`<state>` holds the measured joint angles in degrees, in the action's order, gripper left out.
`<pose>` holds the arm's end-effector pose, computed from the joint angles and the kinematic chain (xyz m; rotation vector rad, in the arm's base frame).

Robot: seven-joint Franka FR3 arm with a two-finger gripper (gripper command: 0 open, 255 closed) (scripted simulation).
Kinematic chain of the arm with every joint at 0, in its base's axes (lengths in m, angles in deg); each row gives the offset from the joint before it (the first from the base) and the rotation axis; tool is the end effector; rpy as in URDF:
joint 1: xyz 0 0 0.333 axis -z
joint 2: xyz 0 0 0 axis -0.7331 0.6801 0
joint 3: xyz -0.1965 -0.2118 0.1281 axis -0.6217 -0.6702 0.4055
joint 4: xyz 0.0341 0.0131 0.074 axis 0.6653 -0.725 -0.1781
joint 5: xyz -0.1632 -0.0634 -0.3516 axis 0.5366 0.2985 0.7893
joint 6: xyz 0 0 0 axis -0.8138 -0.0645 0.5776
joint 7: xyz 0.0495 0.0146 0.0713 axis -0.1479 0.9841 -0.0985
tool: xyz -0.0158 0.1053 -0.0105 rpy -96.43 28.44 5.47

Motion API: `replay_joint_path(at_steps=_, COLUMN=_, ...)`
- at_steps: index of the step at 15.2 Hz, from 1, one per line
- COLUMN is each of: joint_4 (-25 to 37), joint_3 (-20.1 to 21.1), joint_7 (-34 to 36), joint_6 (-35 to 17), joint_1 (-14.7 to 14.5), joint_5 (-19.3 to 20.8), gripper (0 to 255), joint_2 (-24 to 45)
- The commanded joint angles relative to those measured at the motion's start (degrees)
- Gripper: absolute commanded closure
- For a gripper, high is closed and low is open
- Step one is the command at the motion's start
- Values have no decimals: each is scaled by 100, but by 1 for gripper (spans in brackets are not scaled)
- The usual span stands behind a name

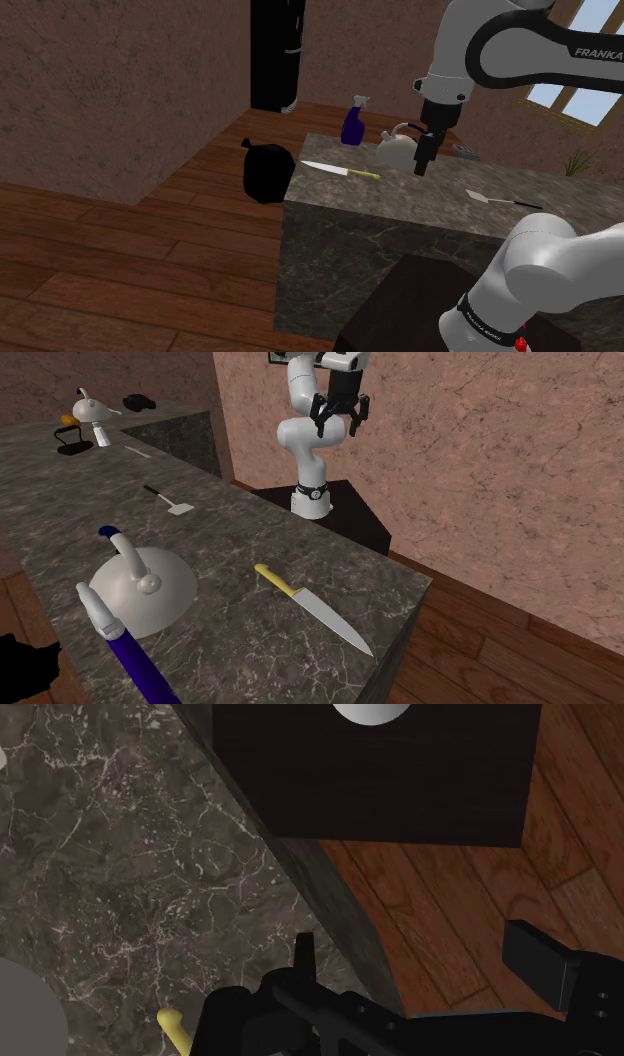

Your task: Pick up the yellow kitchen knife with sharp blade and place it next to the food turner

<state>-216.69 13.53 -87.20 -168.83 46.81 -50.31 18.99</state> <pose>0.2890 0.0105 0.5636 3.0544 0.1566 -0.1431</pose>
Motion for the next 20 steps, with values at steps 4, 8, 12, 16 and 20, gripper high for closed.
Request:
replay_joint_path(at_steps=4, joint_4=231, joint_3=-147, joint_7=-315, joint_6=-301, joint_1=38, joint_5=250, gripper=0, joint_2=718)
replay_joint_path(at_steps=8, joint_4=643, joint_3=-307, joint_7=-697, joint_6=-638, joint_1=82, joint_5=547, gripper=0, joint_2=1702)
replay_joint_path(at_steps=12, joint_4=1165, joint_3=-422, joint_7=-1046, joint_6=-890, joint_1=126, joint_5=804, gripper=0, joint_2=2697)
replay_joint_path(at_steps=16, joint_4=1795, joint_3=-499, joint_7=-1368, joint_6=-1050, joint_1=166, joint_5=1032, gripper=0, joint_2=3696)
replay_joint_path(at_steps=20, joint_4=2530, joint_3=-546, joint_7=-1671, joint_6=-1116, joint_1=204, joint_5=1240, gripper=0, joint_2=4696)
